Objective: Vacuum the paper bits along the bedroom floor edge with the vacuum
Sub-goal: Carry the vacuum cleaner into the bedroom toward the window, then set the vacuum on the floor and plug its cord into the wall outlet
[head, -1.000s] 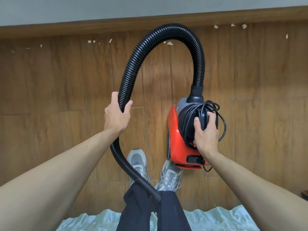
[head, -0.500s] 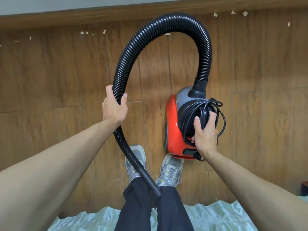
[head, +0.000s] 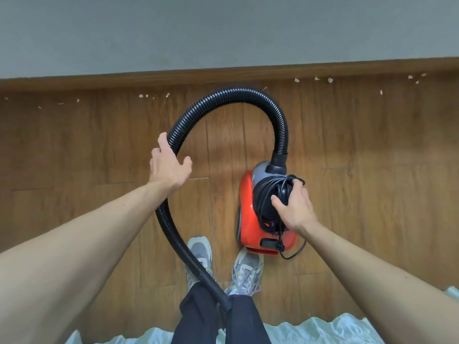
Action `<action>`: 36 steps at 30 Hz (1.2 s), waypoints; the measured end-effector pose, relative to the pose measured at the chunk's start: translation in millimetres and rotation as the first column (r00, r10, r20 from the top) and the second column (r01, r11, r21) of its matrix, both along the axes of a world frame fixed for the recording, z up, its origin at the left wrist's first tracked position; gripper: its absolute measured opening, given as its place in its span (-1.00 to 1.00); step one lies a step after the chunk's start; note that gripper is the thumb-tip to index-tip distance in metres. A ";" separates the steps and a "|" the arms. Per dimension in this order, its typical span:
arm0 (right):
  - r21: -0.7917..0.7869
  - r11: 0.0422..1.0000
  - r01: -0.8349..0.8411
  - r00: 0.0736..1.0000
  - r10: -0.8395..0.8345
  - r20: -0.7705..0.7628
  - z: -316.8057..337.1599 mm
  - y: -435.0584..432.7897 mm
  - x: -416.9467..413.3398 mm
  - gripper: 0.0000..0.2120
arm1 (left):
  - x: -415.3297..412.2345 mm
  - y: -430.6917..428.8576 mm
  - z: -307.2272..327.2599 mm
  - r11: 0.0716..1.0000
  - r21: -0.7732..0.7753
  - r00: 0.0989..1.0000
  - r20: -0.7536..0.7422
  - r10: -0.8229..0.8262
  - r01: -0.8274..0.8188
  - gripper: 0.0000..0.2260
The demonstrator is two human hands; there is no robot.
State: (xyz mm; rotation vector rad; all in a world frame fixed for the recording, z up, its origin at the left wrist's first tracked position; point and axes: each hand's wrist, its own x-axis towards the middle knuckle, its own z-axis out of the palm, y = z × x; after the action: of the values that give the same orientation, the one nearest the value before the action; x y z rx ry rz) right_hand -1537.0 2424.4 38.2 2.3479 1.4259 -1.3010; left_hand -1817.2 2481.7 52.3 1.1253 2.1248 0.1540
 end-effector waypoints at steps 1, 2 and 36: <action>0.007 1.000 -0.031 0.999 0.030 0.010 11.8 8.7 0.2 -0.29 | 2.2 6.1 12.7 1.000 0.008 1.000 0.007 -0.023 0.023 -0.27; 0.017 0.998 -0.062 0.998 0.062 0.022 25.2 19.4 -0.5 -0.27 | 4.5 12.7 25.2 0.999 0.017 0.999 0.010 -0.047 0.047 -0.25; 0.561 0.629 -0.538 0.835 0.308 0.456 696.0 236.9 20.9 -0.20 | 37.7 191.5 694.0 0.609 0.300 0.647 -0.582 -0.493 0.734 -0.23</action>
State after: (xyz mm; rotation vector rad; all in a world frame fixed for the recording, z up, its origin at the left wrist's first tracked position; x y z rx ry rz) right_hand -1516.1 2661.3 734.2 2.1499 2.4258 -0.2470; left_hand -1779.5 2673.1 746.3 2.4006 1.9311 0.1375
